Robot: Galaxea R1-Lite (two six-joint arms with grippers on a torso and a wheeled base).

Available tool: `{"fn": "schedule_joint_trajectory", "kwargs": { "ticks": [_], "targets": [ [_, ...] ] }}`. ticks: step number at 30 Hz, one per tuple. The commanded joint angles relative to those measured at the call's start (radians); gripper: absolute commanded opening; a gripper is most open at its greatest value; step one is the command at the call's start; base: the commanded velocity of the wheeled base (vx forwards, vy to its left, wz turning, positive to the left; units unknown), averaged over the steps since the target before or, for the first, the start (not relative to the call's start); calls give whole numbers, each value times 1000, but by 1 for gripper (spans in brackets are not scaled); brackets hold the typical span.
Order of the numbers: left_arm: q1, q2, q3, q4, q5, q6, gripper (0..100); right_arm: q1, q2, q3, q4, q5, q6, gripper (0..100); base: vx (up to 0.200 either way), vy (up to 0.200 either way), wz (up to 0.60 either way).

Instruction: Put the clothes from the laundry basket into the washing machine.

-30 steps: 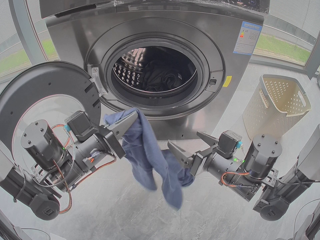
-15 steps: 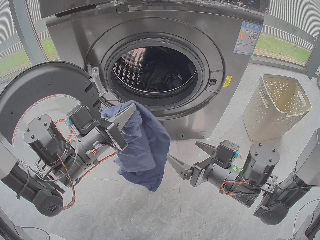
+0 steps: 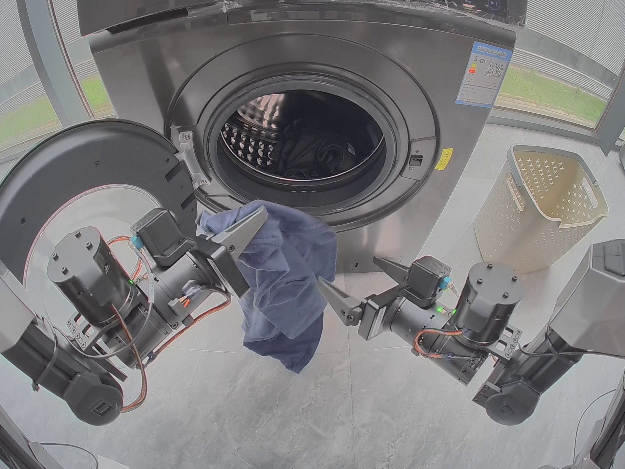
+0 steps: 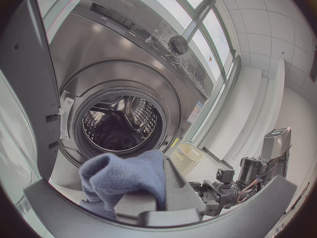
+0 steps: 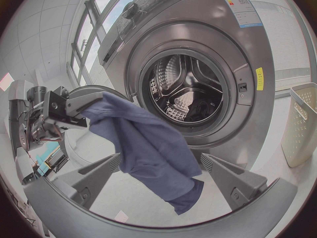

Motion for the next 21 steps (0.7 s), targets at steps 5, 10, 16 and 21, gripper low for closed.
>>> {"fn": "schedule_joint_trajectory", "kwargs": {
  "ticks": [5,10,16,21],
  "targets": [
    [-15,-10,5,0,-5,21,0,-35,33,-30,-1,12,-11,100,0,0,0],
    [-44,-37,6,0,-7,24,0,-37,74,-76,-1,32,-23,100,0,0,0],
    [-63,-44,17,0,-7,24,0,-43,126,-139,-4,98,-34,100,0,0,0],
    [-63,-37,23,0,-7,26,0,-54,152,-202,-4,147,-50,100,0,0,0]
  ]
}}
